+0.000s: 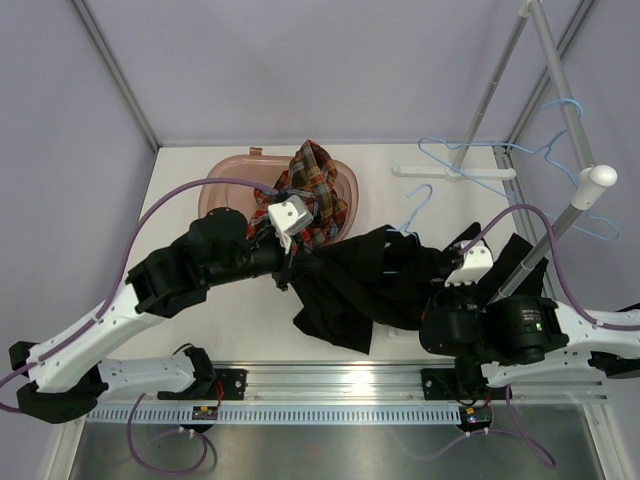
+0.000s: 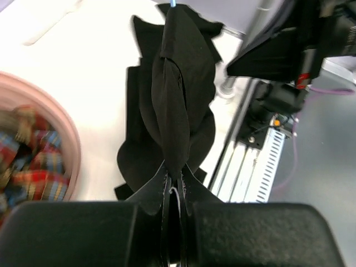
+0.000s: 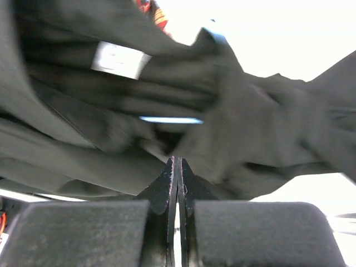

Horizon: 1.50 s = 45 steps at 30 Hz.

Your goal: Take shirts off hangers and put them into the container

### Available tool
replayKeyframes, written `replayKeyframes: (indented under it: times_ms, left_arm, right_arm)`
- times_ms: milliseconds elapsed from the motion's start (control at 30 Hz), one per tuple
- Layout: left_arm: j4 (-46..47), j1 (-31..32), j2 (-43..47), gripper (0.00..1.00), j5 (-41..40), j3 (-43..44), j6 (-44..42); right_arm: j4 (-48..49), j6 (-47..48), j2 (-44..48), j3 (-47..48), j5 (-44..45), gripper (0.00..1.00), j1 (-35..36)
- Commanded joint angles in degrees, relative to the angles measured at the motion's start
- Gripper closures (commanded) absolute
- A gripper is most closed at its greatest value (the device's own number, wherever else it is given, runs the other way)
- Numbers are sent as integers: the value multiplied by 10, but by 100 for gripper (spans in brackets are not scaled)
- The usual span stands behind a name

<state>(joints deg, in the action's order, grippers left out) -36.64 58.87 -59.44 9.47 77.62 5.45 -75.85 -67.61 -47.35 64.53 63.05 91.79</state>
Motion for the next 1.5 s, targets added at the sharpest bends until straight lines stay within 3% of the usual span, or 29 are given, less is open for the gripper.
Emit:
replayKeyframes:
  times_ms: [0, 100, 200, 300, 567, 733, 867, 1100, 1167, 1300, 1467]
  left_arm:
    - [20, -2, 61, 100, -87, -25, 35]
    - [27, -2, 87, 100, -89, -52, 45]
    - [25, -2, 110, 100, -90, -67, 51]
    - [21, -2, 122, 100, -89, -72, 54]
    - [18, -2, 153, 100, -92, -93, 68]
    - [9, -2, 180, 100, -107, -94, 71]
    - [-2, -2, 200, 100, -105, -90, 73]
    - [-18, -2, 222, 100, -118, -92, 69]
    - [-33, -2, 223, 100, -124, -89, 71]
    - [-68, -2, 239, 100, -172, -85, 80]
    - [-75, -2, 281, 100, -176, -117, 87]
  right_arm:
    - [-104, 10, 0, 4, 52, 100, -23]
    - [-79, 71, -34, 23, 54, 100, -40]
    - [-177, -12, -97, 57, 68, 100, -63]
    - [-176, -15, -122, 59, 70, 100, -91]
    - [-156, 3, -4, 47, 53, 100, -171]
    - [-158, -7, 75, 45, 52, 100, -175]
    - [-148, 14, 75, 43, 51, 100, -175]
    - [9, 164, -25, 27, 7, 100, -176]
    - [41, 208, -45, 31, -6, 95, -175]
    - [170, 302, -98, 51, -59, 95, -175]
    - [285, 427, -139, 126, -110, 85, -175]
